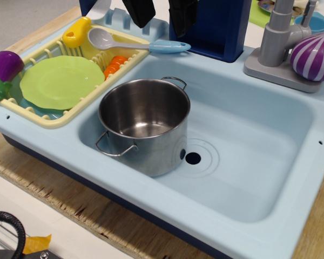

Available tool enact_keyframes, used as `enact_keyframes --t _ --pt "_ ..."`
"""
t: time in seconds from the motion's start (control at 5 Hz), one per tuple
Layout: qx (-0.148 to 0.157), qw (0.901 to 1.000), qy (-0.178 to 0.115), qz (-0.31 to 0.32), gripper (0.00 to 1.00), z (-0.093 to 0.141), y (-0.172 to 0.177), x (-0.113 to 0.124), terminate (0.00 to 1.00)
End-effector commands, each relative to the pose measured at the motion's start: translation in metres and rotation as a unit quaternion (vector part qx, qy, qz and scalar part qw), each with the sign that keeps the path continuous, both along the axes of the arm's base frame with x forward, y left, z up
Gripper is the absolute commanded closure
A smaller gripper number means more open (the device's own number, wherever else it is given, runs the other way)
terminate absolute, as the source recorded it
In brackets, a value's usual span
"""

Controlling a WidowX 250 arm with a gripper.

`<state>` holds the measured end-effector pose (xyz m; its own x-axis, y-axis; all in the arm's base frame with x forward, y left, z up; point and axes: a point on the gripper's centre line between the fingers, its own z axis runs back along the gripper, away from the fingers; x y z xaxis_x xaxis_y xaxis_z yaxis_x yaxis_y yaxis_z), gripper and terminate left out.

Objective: Put spoon in pot

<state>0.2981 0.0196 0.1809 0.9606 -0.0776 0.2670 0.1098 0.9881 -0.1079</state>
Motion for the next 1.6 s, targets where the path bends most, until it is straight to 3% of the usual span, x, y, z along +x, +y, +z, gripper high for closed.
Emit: enact_keyframes --t 0.0,0.2,0.8,1.2,1.4 --pt "0.0 1.0 0.0 0.0 0.0 0.0 0.0 0.0 0.0" --pt "0.024 0.997 -0.045 -0.057 0.0 0.0 0.006 -0.004 0.0" --pt "0.061 0.9736 -0.024 -0.218 0.0 -0.006 0.019 0.012 0.0" --pt "0.06 0.9658 -0.035 -0.25 0.0 -0.016 0.021 0.021 0.0" --pt "0.057 0.9614 -0.059 -0.263 0.0 -0.025 0.027 0.02 0.0"
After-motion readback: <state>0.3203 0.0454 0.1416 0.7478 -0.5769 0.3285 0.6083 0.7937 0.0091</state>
